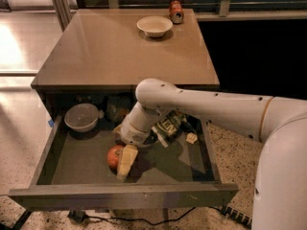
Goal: Pick apple from top drawer and place on counter
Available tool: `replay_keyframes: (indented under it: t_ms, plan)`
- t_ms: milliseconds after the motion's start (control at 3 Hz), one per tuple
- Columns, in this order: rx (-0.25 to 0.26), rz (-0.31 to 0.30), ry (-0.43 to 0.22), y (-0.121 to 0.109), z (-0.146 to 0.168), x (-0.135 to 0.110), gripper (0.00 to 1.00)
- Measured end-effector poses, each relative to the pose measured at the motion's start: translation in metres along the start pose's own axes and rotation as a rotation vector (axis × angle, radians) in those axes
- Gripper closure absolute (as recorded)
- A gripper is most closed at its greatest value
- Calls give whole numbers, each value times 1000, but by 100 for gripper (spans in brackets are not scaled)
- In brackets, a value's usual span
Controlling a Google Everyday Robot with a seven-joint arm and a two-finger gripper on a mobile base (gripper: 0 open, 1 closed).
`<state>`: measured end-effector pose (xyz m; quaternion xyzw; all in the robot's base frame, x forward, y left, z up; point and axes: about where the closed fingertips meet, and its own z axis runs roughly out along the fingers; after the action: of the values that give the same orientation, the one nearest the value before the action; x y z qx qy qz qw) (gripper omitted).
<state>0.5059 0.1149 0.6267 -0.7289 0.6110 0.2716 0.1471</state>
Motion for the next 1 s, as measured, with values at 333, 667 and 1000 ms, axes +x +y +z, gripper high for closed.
replay_keyframes:
  t_ms: [333, 667, 1000]
  plan:
    - [-47, -2, -17, 5, 21, 4, 1]
    - [-47, -2, -17, 5, 21, 4, 0]
    - [-47, -2, -17, 5, 21, 4, 18]
